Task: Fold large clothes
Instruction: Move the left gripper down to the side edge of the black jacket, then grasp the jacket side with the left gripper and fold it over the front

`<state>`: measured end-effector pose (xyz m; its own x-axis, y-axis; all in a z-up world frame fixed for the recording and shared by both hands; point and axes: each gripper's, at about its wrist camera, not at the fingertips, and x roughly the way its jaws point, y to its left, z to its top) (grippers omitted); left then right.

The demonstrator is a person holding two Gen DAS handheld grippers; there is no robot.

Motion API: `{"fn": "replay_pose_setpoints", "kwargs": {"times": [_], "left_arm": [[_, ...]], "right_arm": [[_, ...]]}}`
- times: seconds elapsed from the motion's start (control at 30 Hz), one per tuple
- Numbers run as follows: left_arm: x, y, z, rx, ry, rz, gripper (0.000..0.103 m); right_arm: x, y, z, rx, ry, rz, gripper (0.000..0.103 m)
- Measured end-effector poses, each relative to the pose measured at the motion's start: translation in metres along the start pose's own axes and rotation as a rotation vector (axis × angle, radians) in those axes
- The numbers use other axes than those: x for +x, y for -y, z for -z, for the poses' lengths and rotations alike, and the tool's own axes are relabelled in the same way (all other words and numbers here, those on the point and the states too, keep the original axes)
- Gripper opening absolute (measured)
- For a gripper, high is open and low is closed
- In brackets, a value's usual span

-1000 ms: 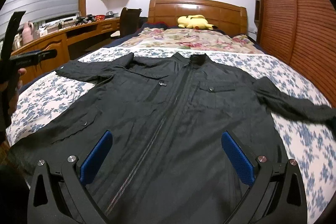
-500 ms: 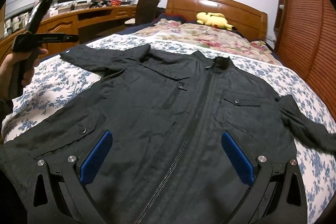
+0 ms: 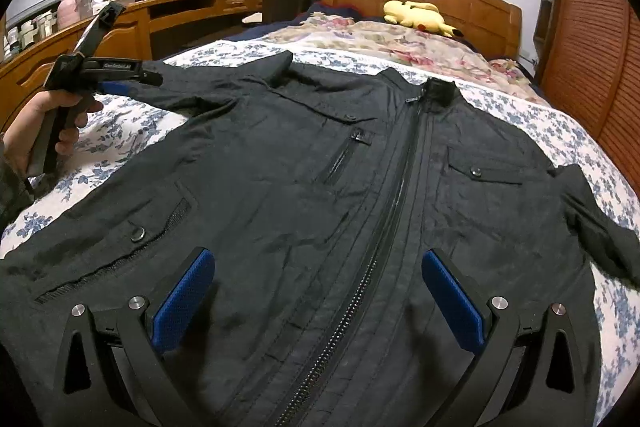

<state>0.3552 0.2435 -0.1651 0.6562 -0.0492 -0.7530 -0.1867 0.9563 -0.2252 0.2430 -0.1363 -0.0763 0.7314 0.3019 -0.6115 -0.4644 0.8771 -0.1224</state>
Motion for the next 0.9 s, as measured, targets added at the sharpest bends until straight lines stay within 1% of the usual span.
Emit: {"fn": "replay_pose_setpoints", "kwargs": {"times": [0.07,0.1,0.17,0.23,0.33,0.4,0.53,0.6,0.67,0.7,0.73,0.77,0.83,0.9], "left_arm": [[0.009,-0.002,0.003,-0.013,-0.041,0.011,0.082],[0.012,-0.003,0.003,-0.015,-0.058,0.011,0.08],[0.017,-0.005,0.002,-0.017,-0.074,-0.021,0.073],[0.02,-0.006,-0.002,-0.025,-0.081,-0.037,0.07],[0.026,-0.01,-0.01,-0.035,-0.103,-0.041,0.068],[0.033,-0.015,-0.015,-0.057,-0.119,-0.044,0.065],[0.038,-0.017,-0.021,-0.072,-0.12,-0.053,0.057],[0.04,-0.017,-0.022,-0.079,-0.122,-0.062,0.049],[0.04,-0.016,-0.022,-0.076,-0.122,-0.07,0.033],[0.041,-0.015,-0.023,-0.075,-0.122,-0.07,0.029],[0.042,-0.014,-0.023,-0.071,-0.12,-0.068,0.018],[0.043,-0.014,-0.023,-0.065,-0.117,-0.073,0.01],[0.043,-0.008,-0.024,-0.035,-0.102,-0.09,0.005],[0.037,0.0,-0.024,0.0,-0.061,-0.119,0.003]], "right_arm": [[0.002,-0.002,0.0,-0.005,-0.002,0.001,0.103],[0.004,-0.004,0.0,-0.011,-0.006,0.005,0.103],[0.006,-0.009,-0.001,-0.028,-0.011,0.012,0.103],[0.006,-0.013,0.0,-0.043,-0.008,0.018,0.103],[0.001,-0.017,0.003,-0.058,0.003,0.033,0.103],[0.0,-0.017,0.003,-0.061,0.013,0.039,0.103],[-0.002,-0.018,0.008,-0.049,0.021,0.035,0.103],[-0.003,-0.018,0.008,-0.039,0.023,0.032,0.103],[-0.004,-0.017,0.008,-0.034,0.027,0.033,0.103],[-0.004,-0.017,0.008,-0.033,0.031,0.034,0.103],[-0.004,-0.017,0.007,-0.032,0.034,0.035,0.103],[-0.004,-0.017,0.007,-0.033,0.036,0.036,0.103],[-0.004,-0.018,0.008,-0.035,0.04,0.038,0.103],[-0.005,-0.019,0.008,-0.038,0.043,0.039,0.103]]}}
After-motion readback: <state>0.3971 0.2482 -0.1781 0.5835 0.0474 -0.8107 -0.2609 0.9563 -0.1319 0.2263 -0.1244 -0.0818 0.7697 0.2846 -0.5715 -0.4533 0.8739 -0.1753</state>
